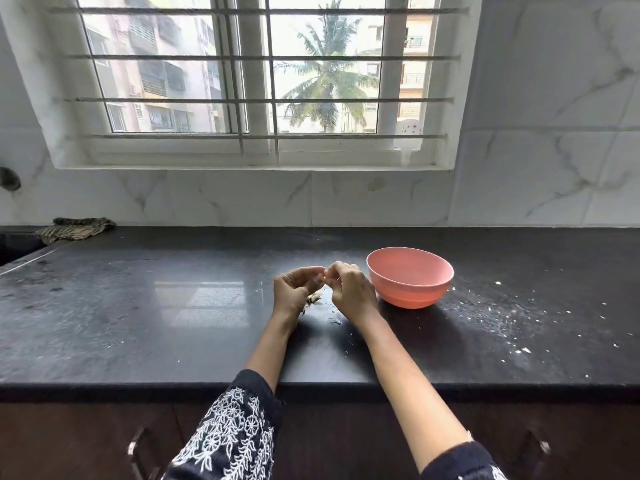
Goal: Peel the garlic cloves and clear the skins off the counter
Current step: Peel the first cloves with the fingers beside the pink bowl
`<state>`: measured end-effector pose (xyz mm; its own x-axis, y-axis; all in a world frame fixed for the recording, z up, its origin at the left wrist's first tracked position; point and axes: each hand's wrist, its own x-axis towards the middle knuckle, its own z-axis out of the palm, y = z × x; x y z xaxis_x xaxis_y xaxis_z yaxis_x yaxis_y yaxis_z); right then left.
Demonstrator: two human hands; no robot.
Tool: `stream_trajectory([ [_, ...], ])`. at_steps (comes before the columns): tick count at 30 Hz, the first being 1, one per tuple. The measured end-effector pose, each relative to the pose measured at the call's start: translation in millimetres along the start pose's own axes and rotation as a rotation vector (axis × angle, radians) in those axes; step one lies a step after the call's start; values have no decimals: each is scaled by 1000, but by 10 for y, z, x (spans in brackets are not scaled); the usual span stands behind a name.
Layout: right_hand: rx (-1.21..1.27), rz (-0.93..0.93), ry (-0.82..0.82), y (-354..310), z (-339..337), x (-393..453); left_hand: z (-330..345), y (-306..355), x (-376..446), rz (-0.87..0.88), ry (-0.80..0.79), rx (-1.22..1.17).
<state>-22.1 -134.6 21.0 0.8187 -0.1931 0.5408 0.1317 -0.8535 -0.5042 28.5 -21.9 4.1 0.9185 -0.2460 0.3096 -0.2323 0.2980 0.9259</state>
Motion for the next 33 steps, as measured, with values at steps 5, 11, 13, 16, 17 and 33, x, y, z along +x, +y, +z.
stream_trajectory([
  [5,-1,9,-4,-14,-1,-8,5,6,-1,-16,4,-2],
  [11,39,29,29,-27,-3,-5,19,35,-13,4,74,-4],
  [13,37,31,52,-28,-7,-9,17,30,-8,-5,93,-20],
  [16,47,41,68,-20,1,0,15,28,0,-33,118,-56],
  [17,41,44,68,-12,2,3,17,29,5,-44,123,-74],
  [33,7,148,35,48,63,41,50,83,13,-130,193,-261],
])
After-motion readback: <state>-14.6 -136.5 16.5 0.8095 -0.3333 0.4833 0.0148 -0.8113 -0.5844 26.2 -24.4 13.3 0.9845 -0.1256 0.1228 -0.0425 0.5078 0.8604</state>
